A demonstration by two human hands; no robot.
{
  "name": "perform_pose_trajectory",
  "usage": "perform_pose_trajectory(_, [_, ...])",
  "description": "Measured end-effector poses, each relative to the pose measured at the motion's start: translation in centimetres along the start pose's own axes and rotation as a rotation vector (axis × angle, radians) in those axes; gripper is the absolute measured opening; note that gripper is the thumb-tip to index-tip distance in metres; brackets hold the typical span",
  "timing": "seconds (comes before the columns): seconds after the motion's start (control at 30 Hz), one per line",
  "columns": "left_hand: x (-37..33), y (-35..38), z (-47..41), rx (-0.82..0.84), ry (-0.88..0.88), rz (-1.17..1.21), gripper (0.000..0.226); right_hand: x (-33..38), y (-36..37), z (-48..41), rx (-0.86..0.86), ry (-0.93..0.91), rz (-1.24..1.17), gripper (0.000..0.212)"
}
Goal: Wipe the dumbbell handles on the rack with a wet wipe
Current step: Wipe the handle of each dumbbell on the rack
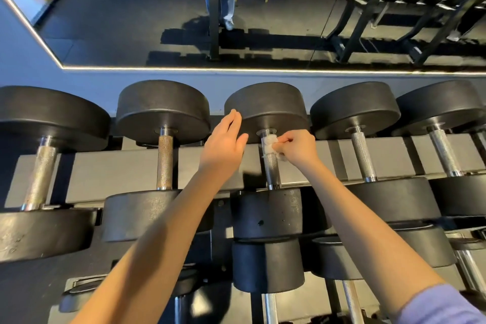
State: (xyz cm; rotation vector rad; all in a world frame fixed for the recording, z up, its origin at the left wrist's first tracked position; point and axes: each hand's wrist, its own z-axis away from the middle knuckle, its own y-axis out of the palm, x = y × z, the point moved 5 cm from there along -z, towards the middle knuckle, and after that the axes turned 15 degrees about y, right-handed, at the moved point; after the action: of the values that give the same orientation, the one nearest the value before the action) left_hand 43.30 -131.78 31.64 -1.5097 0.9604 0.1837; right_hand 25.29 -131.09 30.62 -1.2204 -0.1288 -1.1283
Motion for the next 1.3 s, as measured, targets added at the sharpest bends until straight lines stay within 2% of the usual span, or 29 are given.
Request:
perform_pose_trajectory(0.1, [-0.2,-0.5,-0.1,-0.037,0.055,-0.112,0.051,-1.5,-0.4,1.2,0.132,-0.007,0.088,0.005])
perform_pose_trajectory(0.2, [-0.8,-1.0,0.6,-0.181,0.143,-0.104,0.032,-2.1,-1.2,2.5,0.123,-0.064,0.008,0.007])
perform_pose_trajectory(0.27, [-1.1,0.0,1.3,-0.157,0.094,0.120,0.024,-1.8,-1.7,3.4,0.100,-0.101,-0.077,0.012])
perform_pose_trajectory(0.4, [-1.8,3.5,1.5,0.052,-0.144,0.644,0.029,-0.9,-1.7,4.4,0.147,-0.154,-0.135,0.013])
perform_pose_trajectory(0.47, [-2.4,4.0,1.3,0.025,-0.157,0.738,0.026,-0.7,-1.6,4.5,0.154,-0.177,-0.148,0.013])
perform_pose_trajectory(0.67, [-1.8,3.5,0.9,-0.166,-0.223,0.598,0.008,-1.0,-1.6,5.6,0.286,-0.135,-0.221,0.025])
perform_pose_trajectory(0.77, [-0.9,2.8,0.7,-0.272,-0.301,0.467,0.003,-2.8,-1.8,6.0,0.102,-0.097,-0.057,0.034])
perform_pose_trajectory(0.83, [-0.6,3.1,0.0,-0.289,-0.321,0.423,0.006,-4.1,-1.4,6.5,0.043,-0.064,-0.020,0.040])
perform_pose_trajectory(1.0, [-0.9,4.7,-1.9,-0.260,-0.326,0.350,0.016,-4.2,-1.5,6.8,-0.051,-0.045,-0.037,0.040])
perform_pose_trajectory(1.2, [-0.5,5.8,-1.0,0.057,-0.314,0.291,0.011,-3.8,-2.0,7.6,-0.111,-0.075,-0.098,0.034])
perform_pose_trajectory(1.3, [-0.6,5.5,-1.1,-0.016,-0.280,0.308,0.008,-3.7,-2.0,7.5,-0.103,-0.065,-0.107,0.032])
